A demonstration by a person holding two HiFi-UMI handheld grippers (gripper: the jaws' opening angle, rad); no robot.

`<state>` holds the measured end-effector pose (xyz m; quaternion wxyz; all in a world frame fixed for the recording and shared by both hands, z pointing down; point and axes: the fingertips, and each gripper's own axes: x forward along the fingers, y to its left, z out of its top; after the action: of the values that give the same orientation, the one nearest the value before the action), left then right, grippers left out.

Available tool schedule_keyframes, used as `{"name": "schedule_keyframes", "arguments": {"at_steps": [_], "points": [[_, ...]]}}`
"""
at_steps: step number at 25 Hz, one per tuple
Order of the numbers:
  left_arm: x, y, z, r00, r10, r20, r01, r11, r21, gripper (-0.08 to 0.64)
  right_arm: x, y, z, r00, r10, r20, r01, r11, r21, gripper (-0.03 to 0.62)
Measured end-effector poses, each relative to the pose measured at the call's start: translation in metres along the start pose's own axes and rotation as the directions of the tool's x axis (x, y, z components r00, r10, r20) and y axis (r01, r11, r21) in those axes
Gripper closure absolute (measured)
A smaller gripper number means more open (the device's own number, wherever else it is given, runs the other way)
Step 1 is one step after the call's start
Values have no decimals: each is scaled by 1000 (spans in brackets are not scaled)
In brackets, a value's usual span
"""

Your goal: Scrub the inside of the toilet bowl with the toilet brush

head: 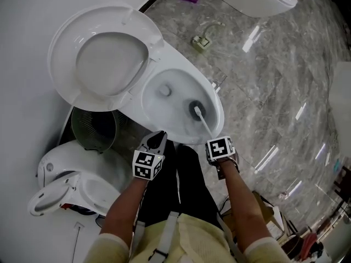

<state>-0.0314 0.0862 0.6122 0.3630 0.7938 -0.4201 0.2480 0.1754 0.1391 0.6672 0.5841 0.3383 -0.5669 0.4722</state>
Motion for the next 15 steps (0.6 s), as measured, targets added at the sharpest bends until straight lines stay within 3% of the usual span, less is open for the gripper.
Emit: {"name": "schedule_keyframes", "arguments": {"at_steps": [6, 10, 15], "points": [[-5, 2, -5, 1000, 12, 10, -12, 1000, -25, 528, 1, 12, -19, 997, -8, -72, 5, 999, -36, 522], [-9, 6, -8, 1000, 24, 9, -24, 999, -38, 528, -1, 22, -25, 994, 44, -95, -44, 999, 6, 522], [-11, 13, -11, 999, 38, 9, -38, 998, -57, 528, -4, 37, -25, 987, 73, -141, -80, 996, -42, 522]]}}
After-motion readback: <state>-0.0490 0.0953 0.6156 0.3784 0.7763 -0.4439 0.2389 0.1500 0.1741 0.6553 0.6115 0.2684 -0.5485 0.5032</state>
